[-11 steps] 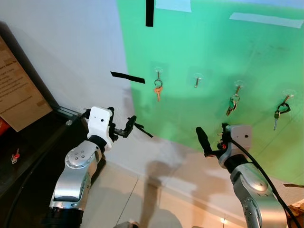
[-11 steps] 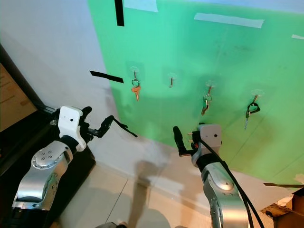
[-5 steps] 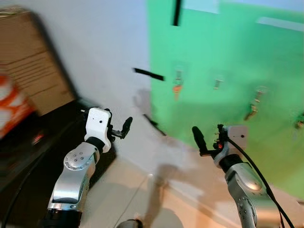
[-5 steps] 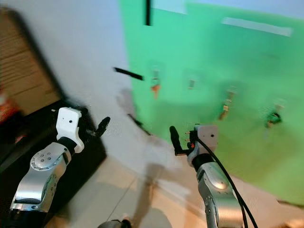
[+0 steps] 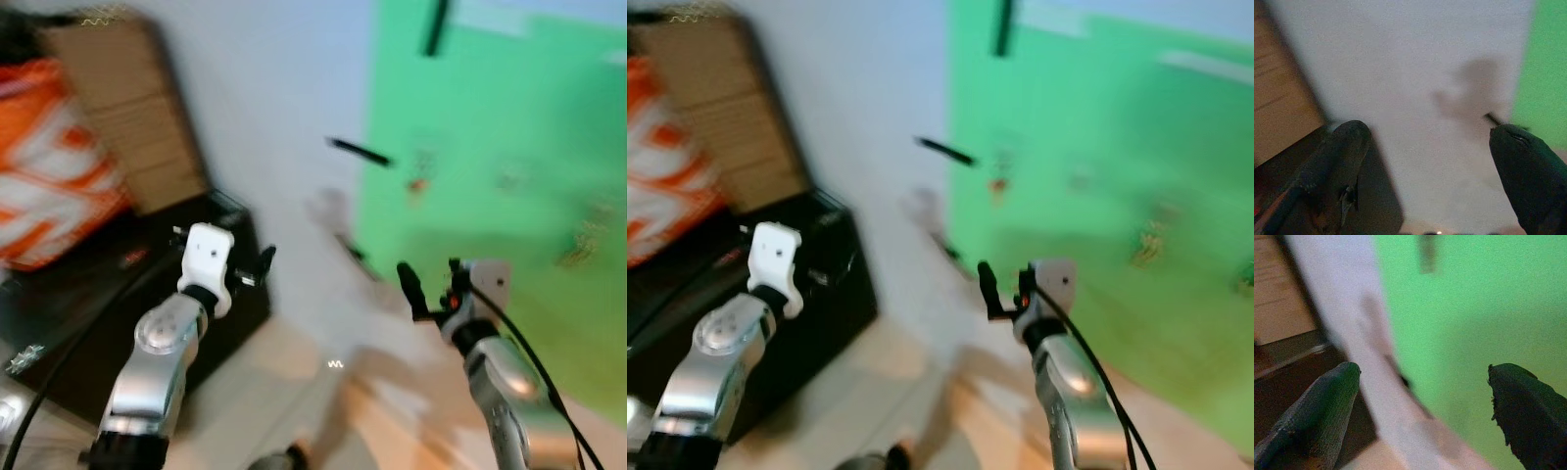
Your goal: Hang keys on a hook
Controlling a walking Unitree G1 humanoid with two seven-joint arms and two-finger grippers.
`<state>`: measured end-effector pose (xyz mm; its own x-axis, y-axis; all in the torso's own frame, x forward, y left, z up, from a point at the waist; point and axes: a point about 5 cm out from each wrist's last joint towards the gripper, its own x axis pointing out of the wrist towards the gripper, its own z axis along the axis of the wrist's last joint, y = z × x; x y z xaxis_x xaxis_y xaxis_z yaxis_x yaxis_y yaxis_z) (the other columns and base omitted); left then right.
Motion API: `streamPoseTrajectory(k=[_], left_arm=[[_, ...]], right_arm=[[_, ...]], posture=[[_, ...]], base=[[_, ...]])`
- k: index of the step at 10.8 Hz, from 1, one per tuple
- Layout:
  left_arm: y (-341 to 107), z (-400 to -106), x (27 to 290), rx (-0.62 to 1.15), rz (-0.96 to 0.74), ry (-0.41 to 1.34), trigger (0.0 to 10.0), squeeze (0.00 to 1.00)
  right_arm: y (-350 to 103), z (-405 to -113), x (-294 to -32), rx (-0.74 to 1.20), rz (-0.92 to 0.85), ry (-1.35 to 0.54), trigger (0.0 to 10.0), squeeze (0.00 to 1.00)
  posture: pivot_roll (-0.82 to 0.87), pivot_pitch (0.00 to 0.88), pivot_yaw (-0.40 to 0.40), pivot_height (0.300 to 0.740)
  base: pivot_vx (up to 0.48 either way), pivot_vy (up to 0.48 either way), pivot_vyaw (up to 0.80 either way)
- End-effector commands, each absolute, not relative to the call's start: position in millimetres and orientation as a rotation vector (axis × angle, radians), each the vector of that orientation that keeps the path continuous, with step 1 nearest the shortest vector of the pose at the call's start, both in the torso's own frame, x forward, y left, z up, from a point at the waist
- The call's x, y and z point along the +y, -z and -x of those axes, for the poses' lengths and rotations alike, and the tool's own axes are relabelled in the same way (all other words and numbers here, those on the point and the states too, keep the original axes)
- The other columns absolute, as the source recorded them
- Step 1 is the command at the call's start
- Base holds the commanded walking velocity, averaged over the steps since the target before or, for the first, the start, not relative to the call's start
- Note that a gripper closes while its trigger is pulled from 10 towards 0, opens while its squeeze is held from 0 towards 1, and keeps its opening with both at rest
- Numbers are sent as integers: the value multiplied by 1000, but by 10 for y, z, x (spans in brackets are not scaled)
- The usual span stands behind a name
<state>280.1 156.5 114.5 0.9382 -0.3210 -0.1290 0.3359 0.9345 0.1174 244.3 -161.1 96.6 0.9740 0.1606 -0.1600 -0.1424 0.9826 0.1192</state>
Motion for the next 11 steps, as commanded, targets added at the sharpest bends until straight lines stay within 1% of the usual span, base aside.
streamPoseTrajectory(k=[1, 3, 9, 11], left_arm=[[-1155, -2817, 1586, 105, -147, 332, 10000, 0], [-1170, -2817, 1592, 102, -149, 331, 10000, 0], [-1192, -2797, 1644, 103, -140, 304, 10000, 0], [-1203, -2797, 1642, 102, -139, 304, 10000, 0]], right_arm=[[-984, -2445, -1603, 164, -118, -145, 10000, 1000], [-986, -2451, -1581, 172, -106, -163, 10000, 1000], [-968, -2466, -1550, 190, -73, -192, 10000, 1000], [-959, -2463, -1553, 198, -72, -191, 10000, 1000]], posture=[[-132, 0, 86, 740], [-127, 0, 82, 740], [-117, 0, 76, 740], [-118, 0, 76, 740]], base=[[0, 0, 0], [0, 0, 0], [289, 0, 0], [349, 0, 784]])
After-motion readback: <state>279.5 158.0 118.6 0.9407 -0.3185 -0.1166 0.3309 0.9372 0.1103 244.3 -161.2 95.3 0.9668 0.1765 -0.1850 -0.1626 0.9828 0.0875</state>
